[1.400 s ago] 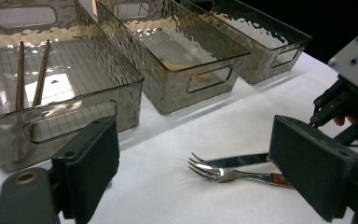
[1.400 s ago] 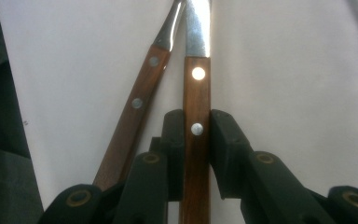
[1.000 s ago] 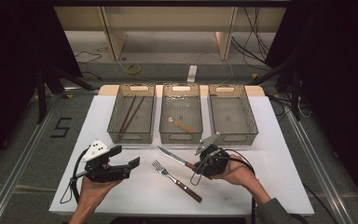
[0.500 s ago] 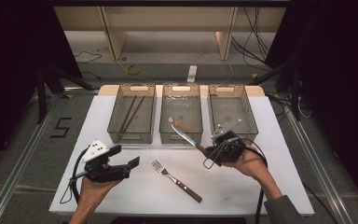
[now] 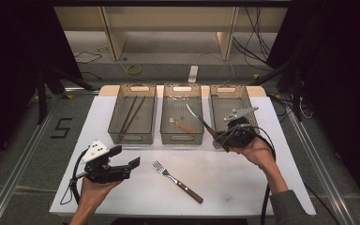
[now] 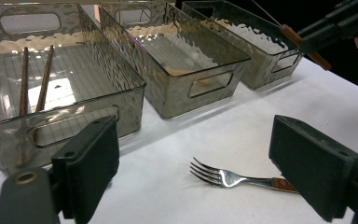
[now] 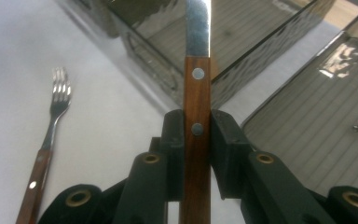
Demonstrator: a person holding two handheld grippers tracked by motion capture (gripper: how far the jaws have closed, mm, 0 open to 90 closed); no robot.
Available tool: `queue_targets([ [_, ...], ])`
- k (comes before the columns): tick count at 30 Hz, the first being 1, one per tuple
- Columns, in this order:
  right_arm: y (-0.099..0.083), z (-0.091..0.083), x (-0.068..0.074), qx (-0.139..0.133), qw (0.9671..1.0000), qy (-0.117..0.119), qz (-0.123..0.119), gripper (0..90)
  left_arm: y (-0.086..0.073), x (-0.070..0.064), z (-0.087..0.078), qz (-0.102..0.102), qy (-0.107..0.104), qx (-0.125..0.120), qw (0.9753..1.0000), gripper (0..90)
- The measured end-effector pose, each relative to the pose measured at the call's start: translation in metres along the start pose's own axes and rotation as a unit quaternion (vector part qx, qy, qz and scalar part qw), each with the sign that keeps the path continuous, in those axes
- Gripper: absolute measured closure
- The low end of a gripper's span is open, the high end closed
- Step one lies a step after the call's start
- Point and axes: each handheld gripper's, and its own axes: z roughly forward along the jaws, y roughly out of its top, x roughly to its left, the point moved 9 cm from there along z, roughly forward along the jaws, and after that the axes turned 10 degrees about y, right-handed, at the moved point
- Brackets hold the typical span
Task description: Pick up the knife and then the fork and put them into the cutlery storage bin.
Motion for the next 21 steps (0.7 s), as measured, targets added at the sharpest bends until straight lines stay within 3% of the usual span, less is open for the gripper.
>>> queue_targets([
  [13, 0.023, -0.004, -0.033, -0.018, 0.9988, -0.032, 0.032, 76.7, 0.001, 0.0, -0.001, -0.002, 0.0, -0.004, 1.0, 15.7],
  [21, 0.033, -0.008, -0.056, -0.027, 0.9961, -0.056, 0.063, 76.7, 0.001, -0.001, -0.001, -0.001, 0.0, -0.004, 1.0, 15.7],
])
